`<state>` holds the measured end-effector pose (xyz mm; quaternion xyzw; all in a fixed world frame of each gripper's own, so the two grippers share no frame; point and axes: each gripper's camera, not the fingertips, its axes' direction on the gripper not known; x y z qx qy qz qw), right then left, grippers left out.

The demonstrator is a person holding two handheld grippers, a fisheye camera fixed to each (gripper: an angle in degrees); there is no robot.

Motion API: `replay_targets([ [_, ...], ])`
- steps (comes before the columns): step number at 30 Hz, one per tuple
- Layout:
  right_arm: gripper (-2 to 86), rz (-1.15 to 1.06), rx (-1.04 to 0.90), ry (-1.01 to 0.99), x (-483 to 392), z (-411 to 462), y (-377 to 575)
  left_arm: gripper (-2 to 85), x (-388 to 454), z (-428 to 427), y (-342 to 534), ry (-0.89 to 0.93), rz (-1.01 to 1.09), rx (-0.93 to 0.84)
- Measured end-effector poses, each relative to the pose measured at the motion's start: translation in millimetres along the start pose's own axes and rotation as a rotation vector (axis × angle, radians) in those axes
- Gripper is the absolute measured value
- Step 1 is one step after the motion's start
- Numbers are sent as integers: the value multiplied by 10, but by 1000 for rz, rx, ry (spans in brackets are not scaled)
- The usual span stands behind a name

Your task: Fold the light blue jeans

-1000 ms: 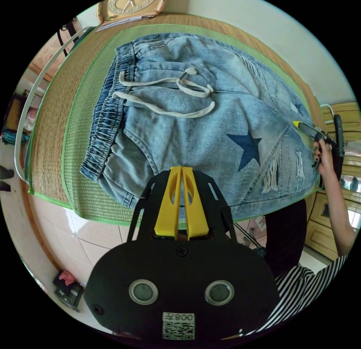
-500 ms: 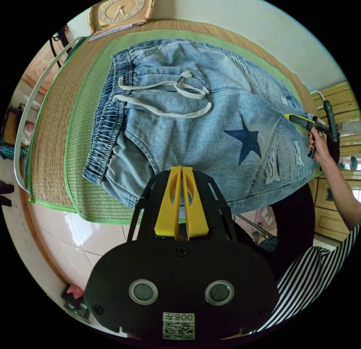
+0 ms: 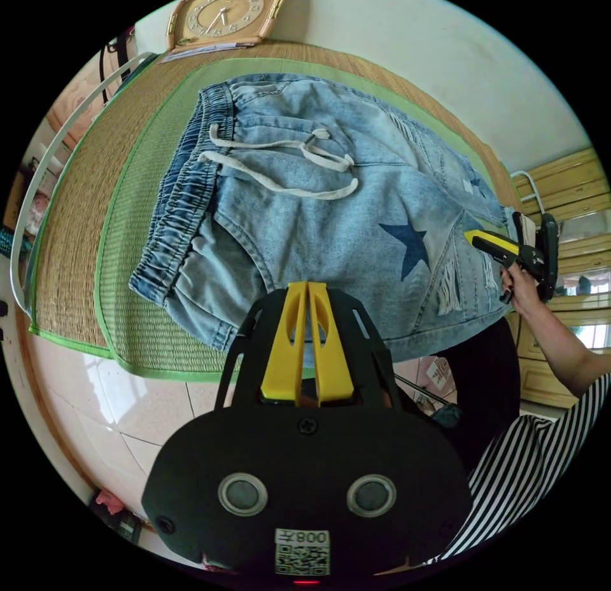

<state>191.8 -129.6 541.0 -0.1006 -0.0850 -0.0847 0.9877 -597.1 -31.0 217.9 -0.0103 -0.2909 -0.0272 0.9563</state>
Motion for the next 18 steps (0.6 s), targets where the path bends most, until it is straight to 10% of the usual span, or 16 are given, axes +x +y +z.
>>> replay_targets([
  [18, 1, -104, -42, -362, -567, 151, -1477, 1, -1308, -495, -650, 107, -37, 108],
])
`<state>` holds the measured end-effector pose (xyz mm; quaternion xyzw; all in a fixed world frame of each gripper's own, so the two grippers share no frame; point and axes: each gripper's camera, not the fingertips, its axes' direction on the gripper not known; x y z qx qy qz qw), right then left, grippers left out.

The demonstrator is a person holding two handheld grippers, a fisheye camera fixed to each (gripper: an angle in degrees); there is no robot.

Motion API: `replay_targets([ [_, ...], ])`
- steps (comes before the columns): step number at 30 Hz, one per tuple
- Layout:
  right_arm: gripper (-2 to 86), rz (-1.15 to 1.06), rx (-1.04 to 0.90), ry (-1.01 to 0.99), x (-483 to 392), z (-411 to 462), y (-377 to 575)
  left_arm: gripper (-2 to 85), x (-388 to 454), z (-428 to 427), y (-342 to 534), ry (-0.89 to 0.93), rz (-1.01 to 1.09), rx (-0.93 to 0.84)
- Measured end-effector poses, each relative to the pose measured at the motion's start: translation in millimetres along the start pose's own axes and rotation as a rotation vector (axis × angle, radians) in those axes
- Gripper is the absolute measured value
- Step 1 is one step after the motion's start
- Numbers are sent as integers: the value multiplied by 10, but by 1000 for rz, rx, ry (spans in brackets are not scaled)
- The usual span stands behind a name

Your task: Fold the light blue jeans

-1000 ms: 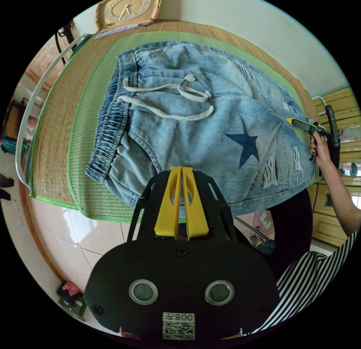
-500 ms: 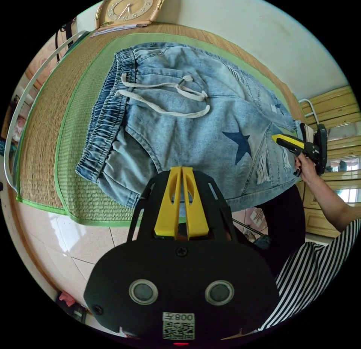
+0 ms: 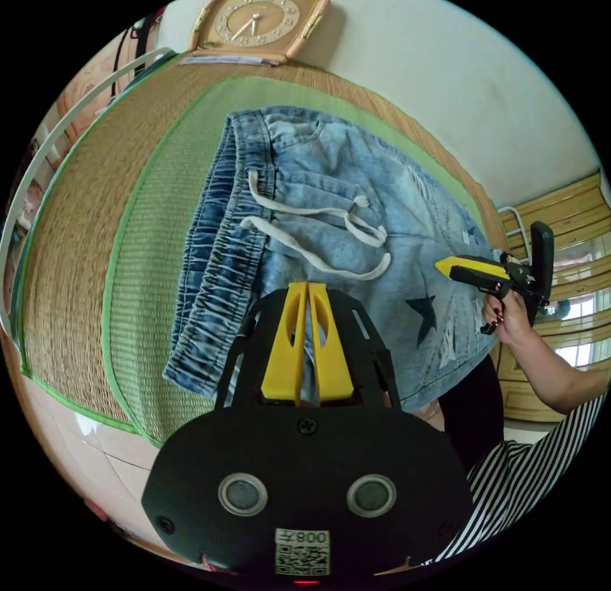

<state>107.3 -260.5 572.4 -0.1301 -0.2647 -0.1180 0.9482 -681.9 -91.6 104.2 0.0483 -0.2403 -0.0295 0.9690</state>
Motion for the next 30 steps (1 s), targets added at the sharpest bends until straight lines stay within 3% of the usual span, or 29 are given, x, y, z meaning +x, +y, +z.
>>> replay_targets([
  [3, 1, 46, -21, -50, 103, 107, -81, 1, -90, -125, -77, 13, 34, 1],
  [11, 1, 16, -4, -168, 193, -22, -212, 5, -418, -671, -590, 173, 84, 201],
  [15, 1, -22, 56, -193, 143, -168, -333, 15, -488, -792, -1044, 143, 117, 219],
  [18, 3, -40, 82, -162, 207, -224, -514, 39, -498, -817, -1468, 154, 158, 172],
  [23, 12, -38, 101, -67, 386, -223, -917, 99, -370, -822, -2132, -30, 265, 49],
  [30, 64, -122, 94, 120, 495, -309, -1592, 104, -172, -665, -2658, -88, 341, -122],
])
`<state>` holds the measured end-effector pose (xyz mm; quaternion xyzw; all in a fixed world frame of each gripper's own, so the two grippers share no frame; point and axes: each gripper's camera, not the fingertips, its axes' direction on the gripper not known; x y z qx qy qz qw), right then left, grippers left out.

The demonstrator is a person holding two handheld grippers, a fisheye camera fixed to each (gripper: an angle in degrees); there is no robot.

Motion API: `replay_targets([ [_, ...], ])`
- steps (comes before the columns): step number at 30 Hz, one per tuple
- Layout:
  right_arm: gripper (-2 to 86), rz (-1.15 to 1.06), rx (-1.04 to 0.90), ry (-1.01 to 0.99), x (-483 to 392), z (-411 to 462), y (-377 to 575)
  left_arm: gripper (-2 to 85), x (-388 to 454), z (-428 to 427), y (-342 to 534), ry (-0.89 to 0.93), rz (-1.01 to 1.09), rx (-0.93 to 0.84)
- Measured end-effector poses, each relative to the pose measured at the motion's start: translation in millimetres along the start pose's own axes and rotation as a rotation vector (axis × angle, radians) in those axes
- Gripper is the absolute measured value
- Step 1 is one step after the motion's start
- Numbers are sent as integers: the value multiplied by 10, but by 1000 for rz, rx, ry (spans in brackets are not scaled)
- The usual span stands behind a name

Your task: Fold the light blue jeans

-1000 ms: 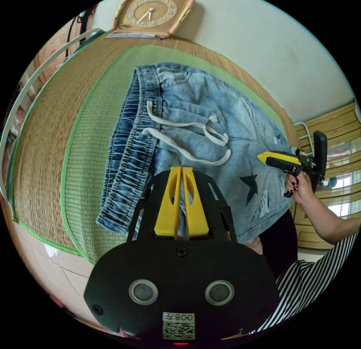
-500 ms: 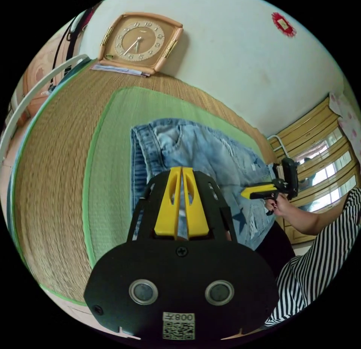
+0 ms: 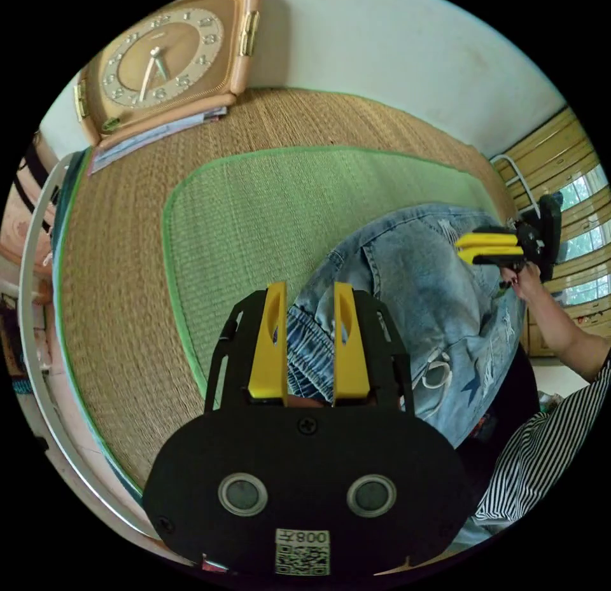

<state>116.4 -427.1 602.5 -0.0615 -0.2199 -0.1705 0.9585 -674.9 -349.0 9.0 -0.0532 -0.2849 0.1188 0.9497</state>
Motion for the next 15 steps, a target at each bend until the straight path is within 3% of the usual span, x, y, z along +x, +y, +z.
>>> replay_targets([
  [15, 82, -112, -147, 171, -60, 360, -617, 76, 687, -157, -306, -215, 207, -16],
])
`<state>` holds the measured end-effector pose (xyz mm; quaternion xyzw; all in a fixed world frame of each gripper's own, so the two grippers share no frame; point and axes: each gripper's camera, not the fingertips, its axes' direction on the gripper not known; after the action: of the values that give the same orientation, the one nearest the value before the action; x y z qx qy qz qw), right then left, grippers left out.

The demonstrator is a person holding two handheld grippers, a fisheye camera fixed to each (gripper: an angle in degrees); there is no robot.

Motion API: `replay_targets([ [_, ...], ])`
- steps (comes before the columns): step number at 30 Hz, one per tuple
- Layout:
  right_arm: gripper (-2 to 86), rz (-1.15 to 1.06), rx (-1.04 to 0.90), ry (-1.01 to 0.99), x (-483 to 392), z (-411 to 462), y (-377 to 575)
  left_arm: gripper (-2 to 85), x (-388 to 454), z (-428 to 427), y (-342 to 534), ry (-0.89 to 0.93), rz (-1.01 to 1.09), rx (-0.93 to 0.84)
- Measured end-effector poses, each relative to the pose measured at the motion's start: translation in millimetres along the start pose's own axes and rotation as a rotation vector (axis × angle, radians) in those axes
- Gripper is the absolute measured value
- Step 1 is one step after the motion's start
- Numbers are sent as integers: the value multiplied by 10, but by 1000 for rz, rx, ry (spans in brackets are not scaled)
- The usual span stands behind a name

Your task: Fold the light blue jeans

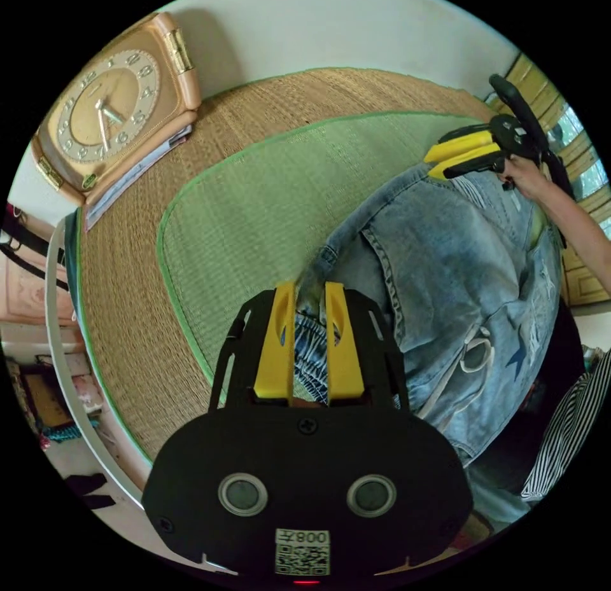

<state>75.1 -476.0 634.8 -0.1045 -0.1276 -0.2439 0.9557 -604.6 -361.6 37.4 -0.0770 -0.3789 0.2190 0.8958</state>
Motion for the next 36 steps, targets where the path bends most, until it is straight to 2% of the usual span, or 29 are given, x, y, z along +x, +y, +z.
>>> replay_targets([
  [11, 78, -43, -61, 38, -309, 39, -77, 31, 481, -134, -117, -47, 68, -41],
  [24, 17, 63, -71, -37, -536, 111, 115, 25, 872, -337, 52, -27, -41, -50],
  [36, 10, 62, 90, -10, -1082, -594, 830, 16, 1543, -773, 633, -67, -8, 35],
])
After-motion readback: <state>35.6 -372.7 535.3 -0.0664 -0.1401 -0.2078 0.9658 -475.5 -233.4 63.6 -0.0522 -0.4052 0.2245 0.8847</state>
